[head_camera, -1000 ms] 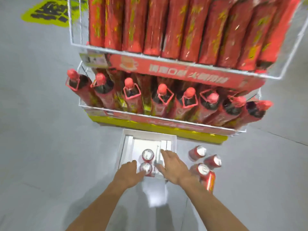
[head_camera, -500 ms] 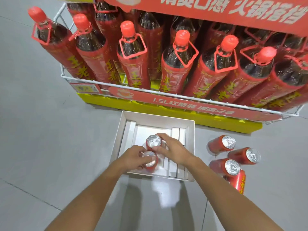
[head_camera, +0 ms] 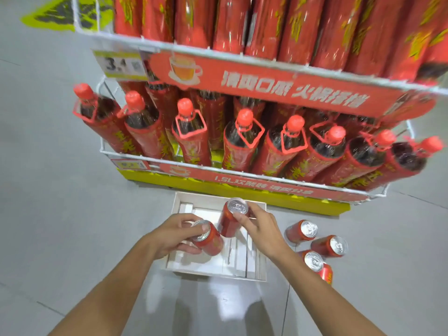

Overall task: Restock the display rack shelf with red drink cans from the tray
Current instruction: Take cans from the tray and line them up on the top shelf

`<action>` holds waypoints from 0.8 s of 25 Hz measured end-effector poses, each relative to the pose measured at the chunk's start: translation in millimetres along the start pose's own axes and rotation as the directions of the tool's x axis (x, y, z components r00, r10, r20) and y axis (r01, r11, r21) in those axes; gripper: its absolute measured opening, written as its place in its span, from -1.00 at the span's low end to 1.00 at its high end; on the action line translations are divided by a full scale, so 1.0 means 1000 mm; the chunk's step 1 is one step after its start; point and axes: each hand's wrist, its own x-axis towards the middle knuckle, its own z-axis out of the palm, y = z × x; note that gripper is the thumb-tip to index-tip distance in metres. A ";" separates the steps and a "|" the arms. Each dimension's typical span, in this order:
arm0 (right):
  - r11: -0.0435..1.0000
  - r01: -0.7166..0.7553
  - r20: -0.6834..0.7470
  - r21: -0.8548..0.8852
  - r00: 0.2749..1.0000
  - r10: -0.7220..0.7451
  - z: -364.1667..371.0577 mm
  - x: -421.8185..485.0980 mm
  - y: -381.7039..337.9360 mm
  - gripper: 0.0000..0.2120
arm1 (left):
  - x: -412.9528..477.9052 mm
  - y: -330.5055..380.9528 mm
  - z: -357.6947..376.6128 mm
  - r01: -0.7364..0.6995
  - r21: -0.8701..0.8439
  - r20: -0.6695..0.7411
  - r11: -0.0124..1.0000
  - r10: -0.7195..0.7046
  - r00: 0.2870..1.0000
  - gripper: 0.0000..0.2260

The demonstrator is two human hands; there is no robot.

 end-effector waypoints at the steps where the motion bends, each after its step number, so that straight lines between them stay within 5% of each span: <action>1: 1.000 0.008 -0.019 0.009 1.000 -0.008 -0.022 -0.014 -0.032 -0.68 | -0.025 0.030 -0.001 -0.001 0.009 0.020 1.000 0.001 1.000 -0.65; 5: 0.998 0.035 -0.051 0.058 0.998 -0.032 -0.127 -0.079 -0.199 -0.75 | -0.160 0.183 0.005 -0.013 0.086 0.120 0.996 0.002 0.993 -0.49; 10: 1.000 0.015 -0.189 0.001 0.982 -0.014 -0.252 -0.152 -0.422 -0.54 | -0.345 0.390 0.030 -0.150 0.218 0.209 0.964 0.104 0.972 -0.77; 12: 0.999 0.022 -0.303 -0.024 0.952 -0.028 -0.300 -0.172 -0.502 -0.48 | -0.412 0.467 0.043 -0.236 0.241 0.244 0.941 0.177 0.954 -0.73; 20: 0.999 0.003 -0.429 0.040 0.903 0.014 -0.447 -0.212 -0.729 -0.25 | -0.566 0.662 0.072 -0.341 0.242 0.148 0.908 0.313 0.938 -0.57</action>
